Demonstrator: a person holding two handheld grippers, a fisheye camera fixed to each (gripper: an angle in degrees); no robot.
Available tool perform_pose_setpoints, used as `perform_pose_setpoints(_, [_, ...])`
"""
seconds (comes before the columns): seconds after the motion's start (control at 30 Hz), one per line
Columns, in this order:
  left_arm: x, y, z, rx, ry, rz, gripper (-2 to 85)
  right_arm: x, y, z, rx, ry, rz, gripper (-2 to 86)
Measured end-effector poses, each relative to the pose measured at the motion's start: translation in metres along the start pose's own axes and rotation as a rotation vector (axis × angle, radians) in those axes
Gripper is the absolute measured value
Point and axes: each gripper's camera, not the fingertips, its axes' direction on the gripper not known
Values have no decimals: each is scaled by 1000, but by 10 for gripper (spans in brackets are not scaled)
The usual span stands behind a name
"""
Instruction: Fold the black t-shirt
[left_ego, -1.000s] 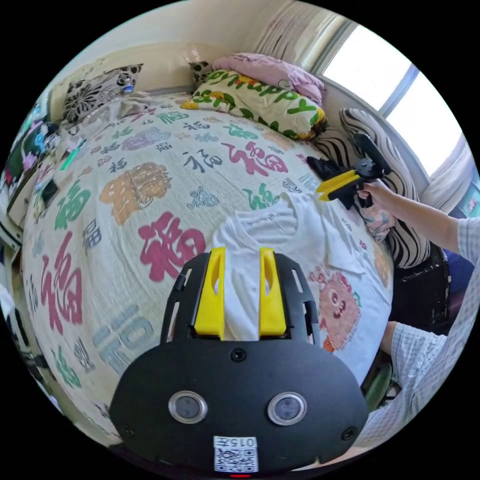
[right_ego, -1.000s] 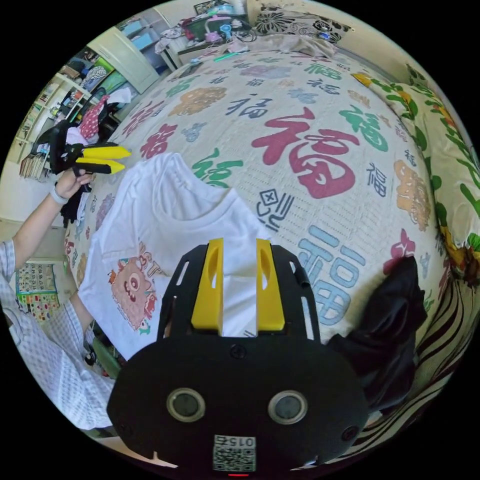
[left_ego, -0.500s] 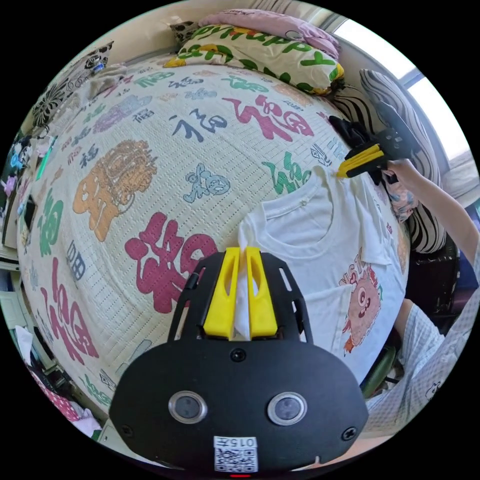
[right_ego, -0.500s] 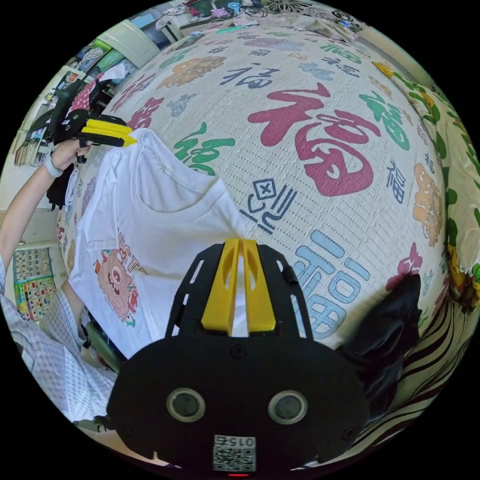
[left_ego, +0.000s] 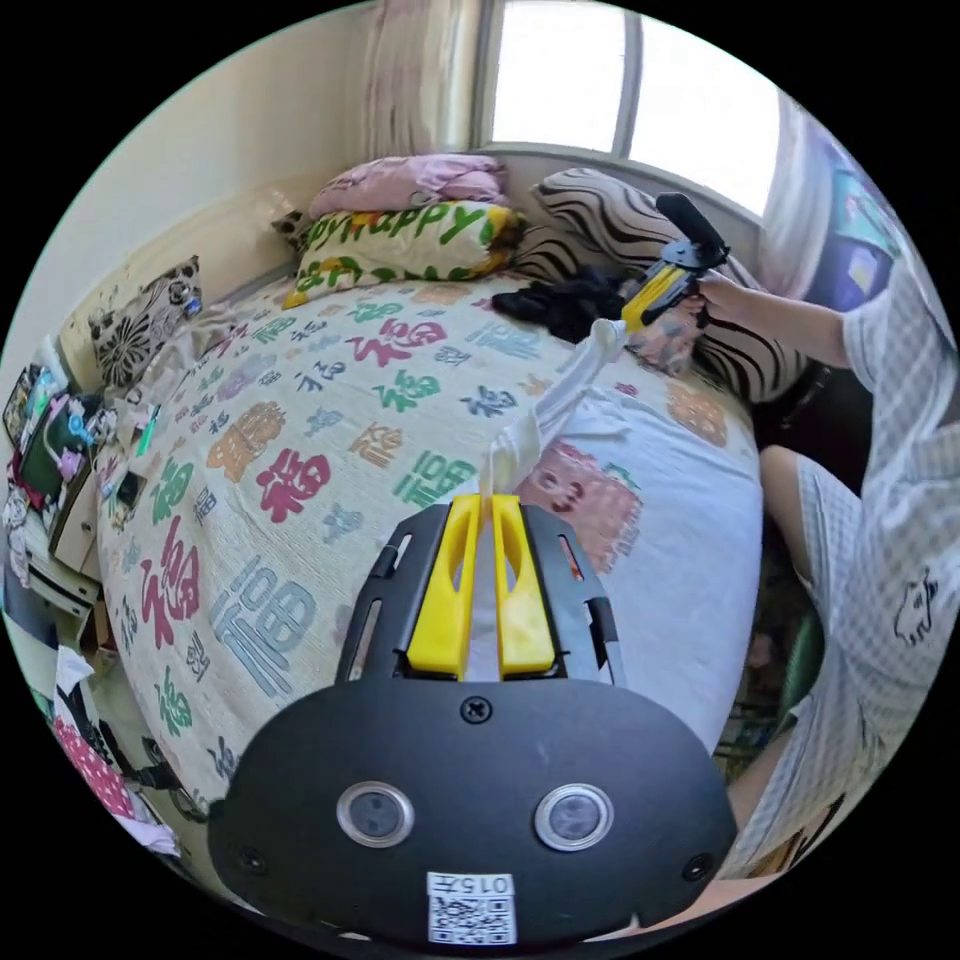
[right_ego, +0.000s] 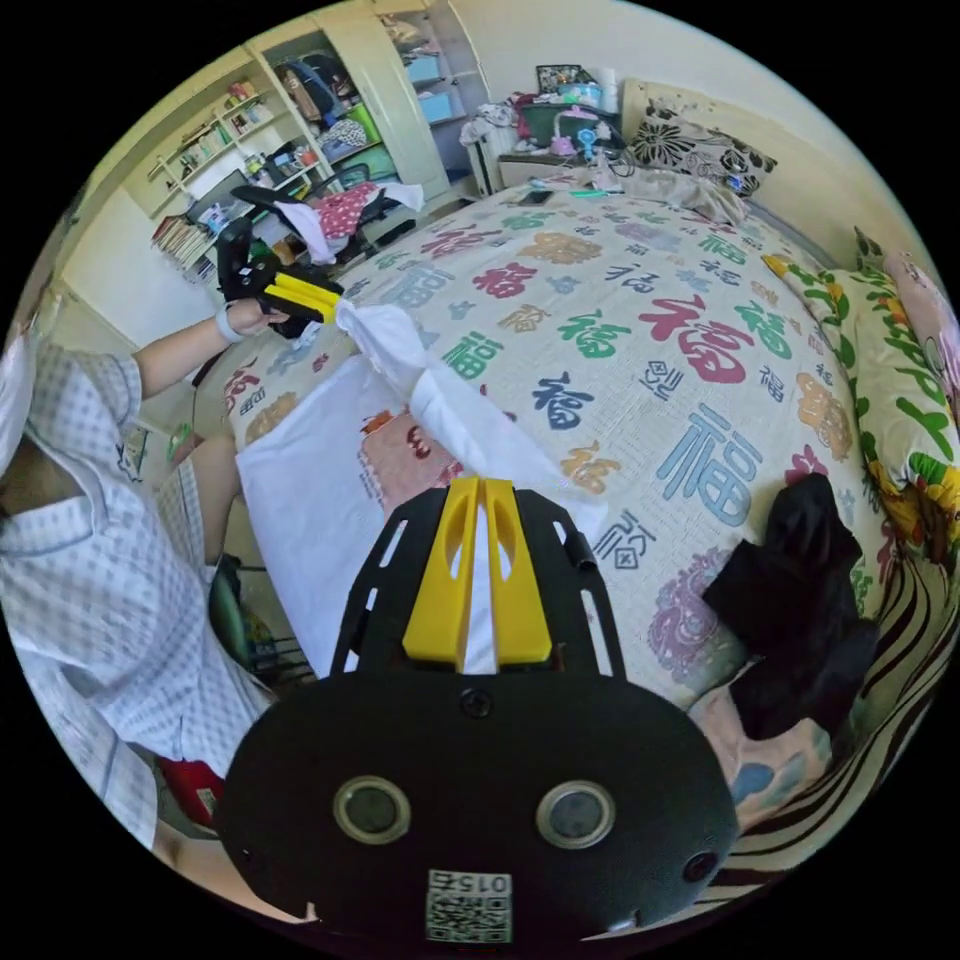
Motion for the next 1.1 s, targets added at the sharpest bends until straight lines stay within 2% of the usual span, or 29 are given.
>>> perform_pose_setpoints(0.13, [92,68,-24,-26,62,57,9,-90,84,0,-62,-33,-62,1])
perform_pose_setpoints(0.27, [177,130,-31,-133,123,90,8,-162,151,19,-167,-54,-88,0])
perform_pose_setpoints(0.43, [249,180,-29,-243,91,180,6,-240,228,56,-339,-2,-167,-2])
perform_pose_setpoints(0.57, [287,204,-27,-301,-88,264,3,-264,261,69,-364,148,-192,-2])
perform_pose_setpoints(0.8, [284,233,-18,-502,-91,217,1,-258,308,87,-576,134,-128,-6])
perform_pose_setpoints(0.9, [257,243,-48,-456,-101,82,7,-231,326,54,-462,90,44,-2])
perform_pose_setpoints(0.97, [212,245,-80,-321,-69,-139,18,-208,334,27,-333,85,165,10])
perform_pose_setpoints(1.1, [129,255,-106,-49,49,-513,65,-132,343,-21,-16,-53,459,56])
